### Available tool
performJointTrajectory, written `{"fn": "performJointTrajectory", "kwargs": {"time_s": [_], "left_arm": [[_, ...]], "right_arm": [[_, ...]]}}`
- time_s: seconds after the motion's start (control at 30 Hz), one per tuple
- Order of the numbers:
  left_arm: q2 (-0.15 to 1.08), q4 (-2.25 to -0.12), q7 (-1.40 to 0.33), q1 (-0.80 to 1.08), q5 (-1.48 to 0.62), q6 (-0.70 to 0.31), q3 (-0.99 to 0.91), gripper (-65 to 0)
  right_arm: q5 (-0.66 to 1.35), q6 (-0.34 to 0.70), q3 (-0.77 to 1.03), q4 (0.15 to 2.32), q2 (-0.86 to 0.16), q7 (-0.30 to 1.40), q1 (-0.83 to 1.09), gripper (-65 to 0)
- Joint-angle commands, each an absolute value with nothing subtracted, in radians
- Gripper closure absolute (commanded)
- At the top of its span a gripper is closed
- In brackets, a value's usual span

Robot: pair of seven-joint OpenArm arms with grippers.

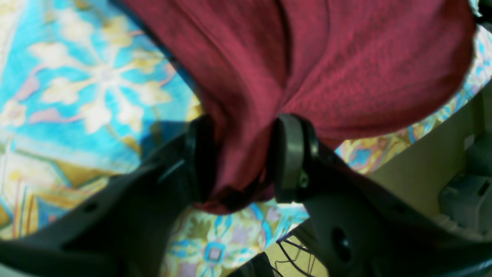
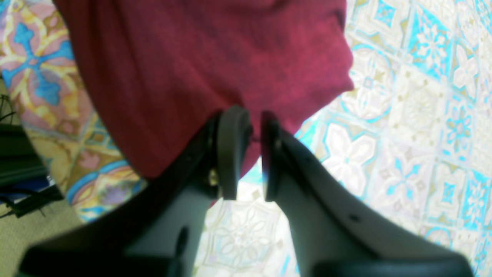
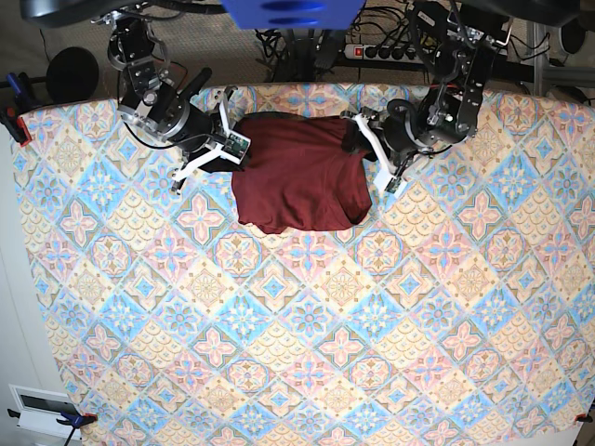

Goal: Layout the t-shirt on the table in an organized manner, then fold the t-shirt properly
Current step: 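Grasp the folded shirt's edges with both grippers, then drag the folded shirt with both grippers toward the right arm's side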

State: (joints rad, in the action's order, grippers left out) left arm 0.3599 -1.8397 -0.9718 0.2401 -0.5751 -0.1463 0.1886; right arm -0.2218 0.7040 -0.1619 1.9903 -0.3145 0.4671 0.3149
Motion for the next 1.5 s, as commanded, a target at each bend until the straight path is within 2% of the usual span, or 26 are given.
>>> {"fn": "performJointTrajectory", "kwargs": {"time_s": [0.0,0.27,0.5,0.73,0.83,0.9,1.03,1.2,1.3,1.47], "left_arm": [[0.364,-1.854,-0.963,0.245,-0.581,-0.148,0.171,-24.4],[0.363,-1.860,-0.963,0.282,-0.604,-0.148,0.084,-24.4],[0.363,-1.902,-0.958,0.306,-0.885,-0.148,-0.036,-24.4],[0.361,-1.977,-0.957,0.389,-1.015,-0.148,-0.137,-24.4],[0.361,-1.992,-0.957,0.404,-1.012,-0.148,-0.134,-20.9],[0.360,-1.992,-0.957,0.404,-1.012,-0.148,-0.133,-13.9],[0.358,-1.992,-0.957,0.438,-1.010,-0.148,-0.130,0.0],[0.346,-1.992,-0.961,0.450,-0.972,-0.143,-0.062,-0.1],[0.338,-1.991,-0.957,0.449,-0.852,-0.142,0.024,0.0],[0.225,-1.983,-0.957,0.450,-0.601,-0.142,0.067,0.0]], "right_arm": [[-0.211,0.698,-0.159,2.006,-0.320,0.446,0.292,-9.5],[-0.211,0.698,-0.173,2.003,-0.318,0.446,0.222,-9.5],[-0.211,0.698,-0.254,2.003,-0.318,0.446,0.162,-9.2],[-0.208,0.698,-0.292,2.000,-0.320,0.447,0.122,-8.8],[-0.206,0.698,-0.329,1.957,-0.320,0.447,0.056,-3.9],[-0.206,0.698,-0.349,1.914,-0.318,0.447,0.004,0.0],[-0.206,0.698,-0.375,1.837,-0.318,0.447,-0.068,-0.3],[-0.206,0.698,-0.401,1.721,-0.317,0.447,-0.131,-0.3],[-0.206,0.698,-0.438,1.639,-0.300,0.447,-0.189,-0.4],[-0.206,0.698,-0.453,1.500,-0.274,0.447,-0.242,-0.5]]}}
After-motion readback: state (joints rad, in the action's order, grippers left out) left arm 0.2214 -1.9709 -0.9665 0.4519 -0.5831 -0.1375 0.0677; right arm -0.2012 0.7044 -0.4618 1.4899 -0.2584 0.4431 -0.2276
